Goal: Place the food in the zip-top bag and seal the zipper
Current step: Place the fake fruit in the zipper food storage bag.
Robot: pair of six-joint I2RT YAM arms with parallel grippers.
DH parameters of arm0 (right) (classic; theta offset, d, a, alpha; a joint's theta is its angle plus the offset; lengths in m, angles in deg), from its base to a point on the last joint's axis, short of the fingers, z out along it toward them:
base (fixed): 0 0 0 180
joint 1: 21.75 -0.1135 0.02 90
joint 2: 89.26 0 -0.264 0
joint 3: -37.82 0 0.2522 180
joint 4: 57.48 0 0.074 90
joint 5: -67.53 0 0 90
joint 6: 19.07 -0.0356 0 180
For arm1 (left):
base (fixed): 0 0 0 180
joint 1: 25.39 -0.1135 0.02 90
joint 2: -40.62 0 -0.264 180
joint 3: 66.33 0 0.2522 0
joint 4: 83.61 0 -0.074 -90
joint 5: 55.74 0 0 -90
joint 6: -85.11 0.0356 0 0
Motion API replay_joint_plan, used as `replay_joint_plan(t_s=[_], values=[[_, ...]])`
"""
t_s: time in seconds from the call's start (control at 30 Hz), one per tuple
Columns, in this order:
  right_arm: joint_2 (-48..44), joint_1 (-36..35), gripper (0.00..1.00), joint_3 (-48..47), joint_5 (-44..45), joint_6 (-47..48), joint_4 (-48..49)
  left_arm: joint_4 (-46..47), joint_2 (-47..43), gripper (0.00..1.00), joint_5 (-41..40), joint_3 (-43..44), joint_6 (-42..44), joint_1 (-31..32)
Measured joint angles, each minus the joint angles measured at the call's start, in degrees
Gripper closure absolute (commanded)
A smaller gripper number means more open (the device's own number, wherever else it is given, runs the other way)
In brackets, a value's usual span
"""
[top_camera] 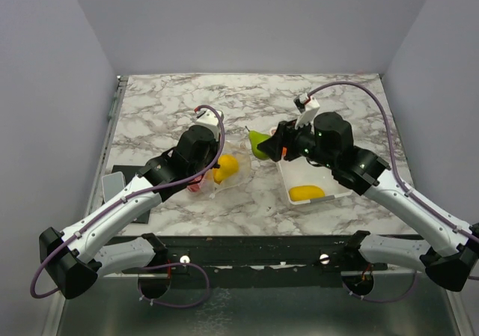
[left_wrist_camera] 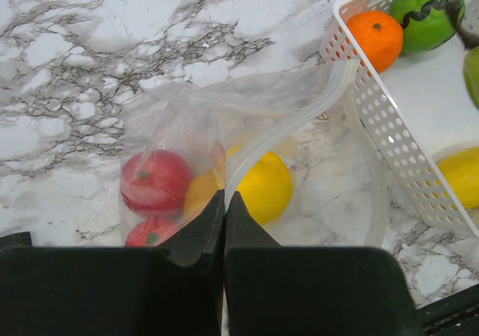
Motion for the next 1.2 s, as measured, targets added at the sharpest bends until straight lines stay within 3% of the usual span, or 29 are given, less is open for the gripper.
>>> replay_joint_plan(t_s=[0.4, 1.2], values=[[8.61, -8.44, 0.78, -1.97, -1.77, -0.66, 5.20, 0.00, 0.00, 1.00, 0.00, -0.02, 0.00, 0.00], [11.63, -12.98, 0.81, 4.44, 2.91, -3.06, 9.18, 0.00, 0.00, 1.00, -0.02, -0.09, 0.00, 0.00]])
